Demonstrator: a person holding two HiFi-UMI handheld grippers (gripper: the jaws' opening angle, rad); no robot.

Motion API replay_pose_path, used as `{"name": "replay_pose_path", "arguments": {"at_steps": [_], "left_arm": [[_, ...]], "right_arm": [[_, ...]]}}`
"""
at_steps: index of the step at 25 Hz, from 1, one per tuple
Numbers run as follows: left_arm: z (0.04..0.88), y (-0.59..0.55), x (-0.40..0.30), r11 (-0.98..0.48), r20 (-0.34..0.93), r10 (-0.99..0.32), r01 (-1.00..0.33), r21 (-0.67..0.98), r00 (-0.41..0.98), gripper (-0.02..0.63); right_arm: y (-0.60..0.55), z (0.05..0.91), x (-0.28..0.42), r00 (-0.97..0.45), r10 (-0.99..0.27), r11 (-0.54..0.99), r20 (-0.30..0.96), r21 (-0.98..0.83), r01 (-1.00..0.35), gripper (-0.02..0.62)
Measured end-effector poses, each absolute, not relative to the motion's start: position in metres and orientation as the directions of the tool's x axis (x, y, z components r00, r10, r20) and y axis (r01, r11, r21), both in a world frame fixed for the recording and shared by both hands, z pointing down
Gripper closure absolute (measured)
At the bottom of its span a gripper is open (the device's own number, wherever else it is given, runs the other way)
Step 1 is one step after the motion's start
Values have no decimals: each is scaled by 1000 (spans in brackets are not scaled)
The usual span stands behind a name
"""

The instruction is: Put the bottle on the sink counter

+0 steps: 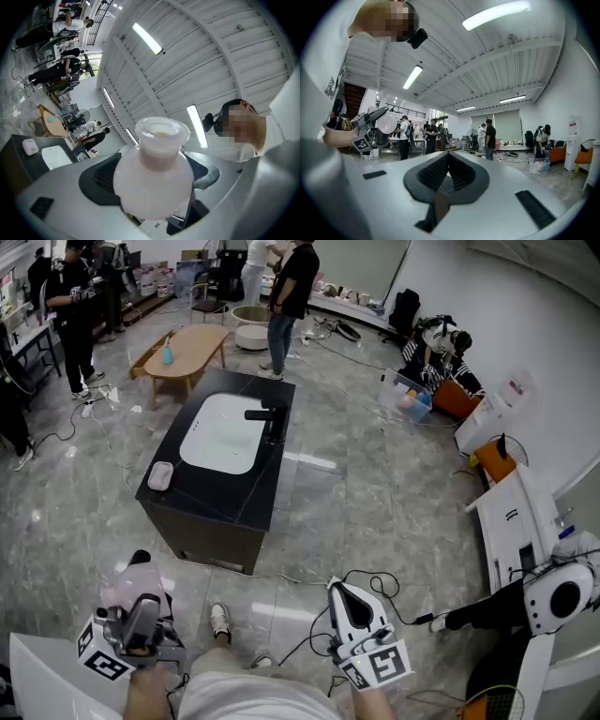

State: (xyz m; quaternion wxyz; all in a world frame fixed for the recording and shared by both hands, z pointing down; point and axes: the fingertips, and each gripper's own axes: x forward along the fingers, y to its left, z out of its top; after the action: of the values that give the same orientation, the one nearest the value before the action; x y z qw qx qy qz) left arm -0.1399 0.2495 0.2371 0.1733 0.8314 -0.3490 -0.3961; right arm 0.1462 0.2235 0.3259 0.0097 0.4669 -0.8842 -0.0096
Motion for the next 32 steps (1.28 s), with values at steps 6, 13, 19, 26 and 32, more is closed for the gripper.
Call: {"name": "replay_pose_path", "arguments": {"at_steps": [6,13,19,26,32], "left_arm": [[240,175,-156,-723,-530,-687,-400,563,496,201],[234,78,-187,-770,-543,-627,-338,541,558,201],[228,52,-183,-779,-537,-602,-287,557,591,201],[255,2,-173,-762,-508,-606,-264,591,612,201],[257,-14,-153,-746,-486,-629,-294,598,607,201]], "right_arm": [[151,325,120,-540,-841,540,3,23,-841,584],[60,310,76,-498,-867,496,-32,41,-867,584],[57,310,81,-443,-897,443,13,35,-896,584],[19,333,94,-404,-914,405,45,20,-914,584],[-9,334,104,-444,-895,445,45,17,-895,584]]}}
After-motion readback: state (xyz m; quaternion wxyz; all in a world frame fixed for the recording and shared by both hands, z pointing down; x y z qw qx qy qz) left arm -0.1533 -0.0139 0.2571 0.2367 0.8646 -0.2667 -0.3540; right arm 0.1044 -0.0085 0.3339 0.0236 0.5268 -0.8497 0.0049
